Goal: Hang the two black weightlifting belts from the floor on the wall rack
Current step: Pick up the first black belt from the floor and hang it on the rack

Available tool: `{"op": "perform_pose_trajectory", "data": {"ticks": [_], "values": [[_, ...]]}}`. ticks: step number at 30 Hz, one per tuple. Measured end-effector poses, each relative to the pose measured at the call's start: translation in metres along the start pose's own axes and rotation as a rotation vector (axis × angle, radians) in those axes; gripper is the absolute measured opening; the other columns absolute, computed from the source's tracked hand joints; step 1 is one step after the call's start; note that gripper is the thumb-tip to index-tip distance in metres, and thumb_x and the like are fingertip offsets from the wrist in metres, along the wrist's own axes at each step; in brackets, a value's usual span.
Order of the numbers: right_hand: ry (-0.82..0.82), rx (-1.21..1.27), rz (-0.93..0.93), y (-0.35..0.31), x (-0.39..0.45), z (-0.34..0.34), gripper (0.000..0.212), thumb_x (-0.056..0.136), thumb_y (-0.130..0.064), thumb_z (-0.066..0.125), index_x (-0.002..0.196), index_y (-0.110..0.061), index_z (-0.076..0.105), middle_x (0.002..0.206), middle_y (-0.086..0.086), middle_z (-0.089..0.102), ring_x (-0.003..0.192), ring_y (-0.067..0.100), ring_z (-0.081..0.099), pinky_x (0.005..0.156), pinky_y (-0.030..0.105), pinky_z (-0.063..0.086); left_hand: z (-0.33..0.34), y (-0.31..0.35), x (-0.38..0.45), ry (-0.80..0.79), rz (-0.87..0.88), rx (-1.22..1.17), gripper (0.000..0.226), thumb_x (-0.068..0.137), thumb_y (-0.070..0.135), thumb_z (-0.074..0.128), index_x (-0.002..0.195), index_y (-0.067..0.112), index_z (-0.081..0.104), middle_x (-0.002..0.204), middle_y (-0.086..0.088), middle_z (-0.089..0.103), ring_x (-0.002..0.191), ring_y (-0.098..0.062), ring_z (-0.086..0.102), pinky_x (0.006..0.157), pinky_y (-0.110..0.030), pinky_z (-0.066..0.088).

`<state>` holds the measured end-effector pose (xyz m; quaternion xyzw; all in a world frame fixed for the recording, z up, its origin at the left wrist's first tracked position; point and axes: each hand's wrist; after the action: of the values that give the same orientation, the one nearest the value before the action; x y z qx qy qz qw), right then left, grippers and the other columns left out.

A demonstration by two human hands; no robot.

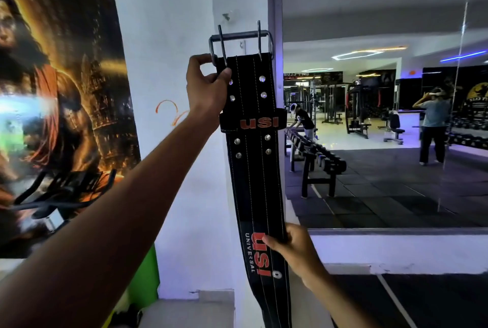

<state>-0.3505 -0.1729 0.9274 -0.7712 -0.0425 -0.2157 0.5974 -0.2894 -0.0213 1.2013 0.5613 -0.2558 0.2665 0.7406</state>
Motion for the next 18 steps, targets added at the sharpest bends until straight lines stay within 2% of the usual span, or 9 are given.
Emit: {"op": "perform_pose_trajectory", "data": {"ticks": [2,3,6,9,11,13,15,16,18], "values": [[0.029,0.011,-0.032,-0.028,0.012,-0.003,0.038,0.064,-0.05,0.079,0.062,-0.023,0.053,0.048,-0.013,0.049,0.045,0.004,0.043,0.048,0.018,0.033,-0.002,0.004,0.003,0.0,-0.005,0.001,0.024,0.092,0.003,0.062,0.1,0.022,0.048,0.07,-0.006,0.065,0.046,-0.016,0.056,0.044,-0.026,0.048],[0.069,0.046,-0.082,-0.046,0.023,-0.007,0.036,0.07,-0.043,0.079,0.063,-0.023,0.05,0.048,-0.012,0.044,0.046,0.005,0.038,0.048,0.019,0.031,-0.002,0.006,0.004,0.0,-0.002,-0.002,0.024,0.092,0.003,0.062,0.1,0.021,0.048,0.069,-0.005,0.064,0.045,-0.015,0.055,0.044,-0.025,0.047],[0.147,0.101,-0.233,-0.101,0.055,-0.02,0.012,0.083,-0.016,0.073,0.08,-0.014,0.062,0.052,-0.018,0.06,0.05,-0.007,0.055,0.055,0.006,0.044,-0.002,0.011,0.005,-0.013,0.002,-0.004,0.025,0.091,0.003,0.061,0.099,0.021,0.047,0.068,-0.005,0.063,0.044,-0.015,0.053,0.044,-0.026,0.047],[0.182,0.108,-0.255,-0.099,0.067,-0.016,0.019,0.082,-0.012,0.073,0.097,-0.002,0.067,0.078,-0.009,0.072,0.068,-0.005,0.067,0.067,0.01,0.055,-0.002,0.015,0.007,-0.006,-0.012,-0.017,0.025,0.092,0.002,0.061,0.1,0.02,0.046,0.069,-0.006,0.062,0.045,-0.017,0.052,0.044,-0.027,0.047],[0.196,0.048,-0.206,-0.064,0.053,-0.005,0.027,0.079,-0.022,0.076,0.095,-0.002,0.068,0.073,-0.006,0.069,0.061,-0.001,0.064,0.058,0.011,0.049,-0.005,0.016,0.009,-0.002,-0.013,-0.017,0.024,0.091,0.003,0.062,0.1,0.021,0.047,0.069,-0.007,0.062,0.045,-0.018,0.052,0.043,-0.026,0.046],[0.162,0.026,-0.08,-0.023,0.031,0.005,0.042,0.071,-0.04,0.079,0.088,-0.003,0.068,0.067,-0.001,0.067,0.061,0.012,0.062,0.059,0.019,0.046,-0.008,0.016,0.011,-0.005,-0.011,-0.011,0.024,0.092,0.004,0.062,0.101,0.021,0.047,0.068,-0.006,0.062,0.046,-0.018,0.053,0.042,-0.025,0.045],[0.104,0.011,0.027,0.009,0.014,0.011,0.069,0.057,-0.064,0.08,0.086,-0.002,0.068,0.075,0.016,0.071,0.072,0.031,0.067,0.067,0.033,0.05,-0.011,0.013,0.009,-0.004,-0.012,-0.001,0.024,0.092,0.004,0.062,0.103,0.02,0.048,0.068,-0.005,0.062,0.048,-0.019,0.053,0.041,-0.024,0.044],[0.049,0.012,0.039,0.018,0.011,0.012,0.079,0.051,-0.073,0.078,0.087,-0.003,0.069,0.081,0.018,0.073,0.079,0.032,0.069,0.072,0.035,0.052,-0.013,0.011,0.008,-0.002,-0.016,0.003,0.024,0.092,0.004,0.062,0.104,0.019,0.049,0.067,-0.005,0.063,0.048,-0.02,0.053,0.041,-0.024,0.044],[-0.042,-0.041,0.039,0.005,0.011,0.01,0.081,0.048,-0.077,0.075,0.095,-0.012,0.071,0.091,0.009,0.076,0.091,0.025,0.071,0.085,0.036,0.057,-0.016,0.006,0.007,0.001,-0.021,0.016,0.023,0.092,0.006,0.063,0.106,0.019,0.05,0.067,-0.004,0.064,0.051,-0.02,0.055,0.042,-0.024,0.046]]}}
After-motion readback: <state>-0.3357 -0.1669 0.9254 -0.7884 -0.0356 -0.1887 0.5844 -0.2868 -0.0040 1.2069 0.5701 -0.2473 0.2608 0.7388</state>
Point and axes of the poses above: each hand's wrist, its own x-axis towards the middle knuckle, its own z-axis out of the palm, y = z × x
